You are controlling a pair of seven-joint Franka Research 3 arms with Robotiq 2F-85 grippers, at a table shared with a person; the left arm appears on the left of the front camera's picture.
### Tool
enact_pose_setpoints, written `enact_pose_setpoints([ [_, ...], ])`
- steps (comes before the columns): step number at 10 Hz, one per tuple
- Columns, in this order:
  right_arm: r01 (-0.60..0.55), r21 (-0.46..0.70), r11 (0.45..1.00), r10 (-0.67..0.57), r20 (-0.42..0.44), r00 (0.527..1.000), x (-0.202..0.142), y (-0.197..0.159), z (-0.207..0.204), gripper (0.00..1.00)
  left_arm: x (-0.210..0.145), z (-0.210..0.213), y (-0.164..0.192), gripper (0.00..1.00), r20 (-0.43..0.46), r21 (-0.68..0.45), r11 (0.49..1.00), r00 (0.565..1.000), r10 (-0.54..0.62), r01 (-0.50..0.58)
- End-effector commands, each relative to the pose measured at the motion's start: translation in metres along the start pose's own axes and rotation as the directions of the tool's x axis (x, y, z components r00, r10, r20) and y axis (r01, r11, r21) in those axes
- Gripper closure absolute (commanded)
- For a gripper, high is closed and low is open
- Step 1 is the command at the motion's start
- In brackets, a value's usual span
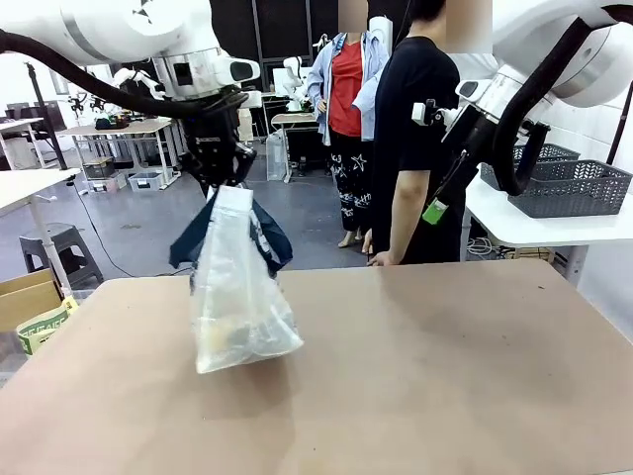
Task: Transfer purchased items from the store into the shopping bag.
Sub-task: Move the Reusable shopping bag to the right side of the table.
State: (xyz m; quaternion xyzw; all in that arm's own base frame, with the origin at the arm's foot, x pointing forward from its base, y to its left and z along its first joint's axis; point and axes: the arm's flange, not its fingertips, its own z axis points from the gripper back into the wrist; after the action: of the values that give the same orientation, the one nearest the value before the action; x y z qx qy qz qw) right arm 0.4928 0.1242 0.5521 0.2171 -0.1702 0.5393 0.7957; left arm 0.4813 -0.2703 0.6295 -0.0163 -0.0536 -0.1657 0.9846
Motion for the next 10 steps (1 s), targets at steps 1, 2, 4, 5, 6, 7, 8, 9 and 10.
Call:
enact_pose_setpoints([
  [1, 0.02, 0.017, 1.0, -0.02, 0.014, 1.0, 0.0, 0.001, -0.001, 0.0, -0.002, 0.017, 0.024, 1.0, -0.02, 0.043, 0.999, 0.999, -0.027, 0.028],
  [2, 0.02, 0.017, 1.0, -0.02, 0.014, 1.0, 0.0, 0.001, -0.001, 0.0, -0.009, 0.023, 0.038, 1.0, -0.033, 0.073, 0.997, 0.999, -0.036, 0.038],
  [4, 0.02, 0.017, 1.0, -0.02, 0.014, 1.0, 0.0, 0.001, -0.001, 0.0, -0.02, 0.034, 0.064, 1.0, -0.017, 0.075, 0.995, 0.998, -0.059, 0.06],
  [5, 0.02, 0.017, 1.0, -0.02, 0.014, 1.0, 0.0, 0.001, -0.001, 0.0, -0.027, 0.043, 0.077, 1.0, -0.042, 0.083, 0.993, 0.996, -0.084, 0.087],
  [6, 0.02, 0.017, 1.0, -0.02, 0.014, 1.0, 0.0, 0.001, -0.001, 0.0, -0.028, 0.049, 0.087, 1.0, -0.055, 0.083, 0.989, 0.991, -0.121, 0.125],
  [7, 0.02, 0.017, 1.0, -0.02, 0.014, 1.0, 0.0, 0.001, -0.001, 0.0, -0.031, 0.054, 0.099, 1.0, -0.055, 0.097, 0.985, 0.989, -0.141, 0.146],
  [8, 0.02, 0.017, 1.0, -0.02, 0.014, 1.0, 0.0, 0.001, -0.001, 0.0, -0.036, 0.057, 0.111, 1.0, -0.065, 0.135, 0.973, 0.981, -0.181, 0.188],
  [9, 0.02, 0.017, 1.0, -0.02, 0.014, 1.0, 0.0, 0.001, -0.001, 0.0, -0.041, 0.056, 0.126, 1.0, -0.103, 0.128, 0.966, 0.972, -0.212, 0.224],
  [10, 0.02, 0.017, 1.0, -0.02, 0.014, 1.0, 0.0, 0.001, -0.001, 0.0, -0.046, 0.056, 0.135, 1.0, -0.124, 0.134, 0.963, 0.968, -0.219, 0.235],
])
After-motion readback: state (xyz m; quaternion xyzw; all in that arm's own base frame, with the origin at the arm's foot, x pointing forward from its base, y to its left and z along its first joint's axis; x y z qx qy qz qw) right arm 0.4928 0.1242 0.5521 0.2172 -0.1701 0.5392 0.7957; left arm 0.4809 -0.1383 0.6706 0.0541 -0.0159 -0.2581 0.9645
